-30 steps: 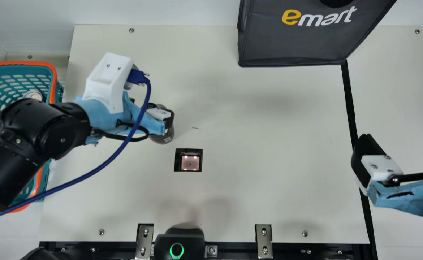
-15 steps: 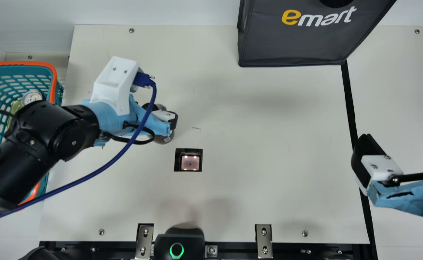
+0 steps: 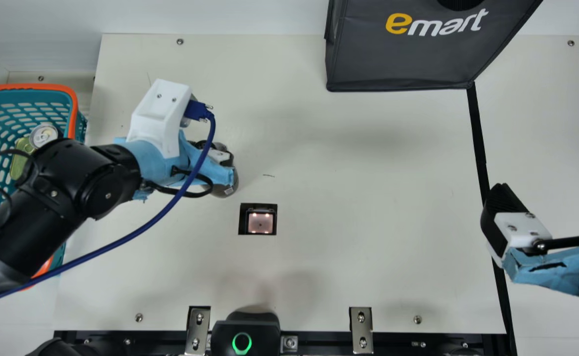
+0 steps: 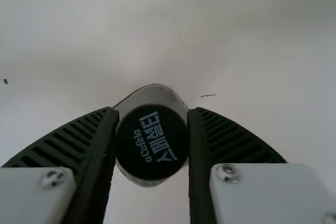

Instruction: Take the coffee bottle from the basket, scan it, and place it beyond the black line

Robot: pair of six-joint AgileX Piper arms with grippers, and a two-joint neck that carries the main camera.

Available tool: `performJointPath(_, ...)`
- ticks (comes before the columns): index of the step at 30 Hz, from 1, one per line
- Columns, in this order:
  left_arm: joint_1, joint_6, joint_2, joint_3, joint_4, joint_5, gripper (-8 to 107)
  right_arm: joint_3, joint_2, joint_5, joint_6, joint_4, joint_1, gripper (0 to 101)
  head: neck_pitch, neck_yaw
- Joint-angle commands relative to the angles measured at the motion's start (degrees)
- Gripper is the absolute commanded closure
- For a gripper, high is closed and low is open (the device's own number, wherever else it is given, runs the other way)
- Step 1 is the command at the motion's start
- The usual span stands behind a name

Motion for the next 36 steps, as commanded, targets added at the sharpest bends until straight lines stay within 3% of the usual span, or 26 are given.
performJointPath(1, 0.0, -0.1, 0.0, 0.1, -0.2, 0.0, 69, 0.0, 0.0, 0.0, 0.0, 0.0, 0.0, 10, -1.5, 0.0)
performJointPath(4, 0.0, 0.1, -0.1, 0.2, -0.3, -0.2, 89, 0.0, 0.0, 0.0, 0.0, 0.0, 0.0, 10, -1.5, 0.0)
performJointPath(36, 2.3, 26.7, -9.4, 3.6, -13.1, -0.1, 89, 0.0, 0.0, 0.0, 0.0, 0.0, 0.0, 10, -1.5, 0.0)
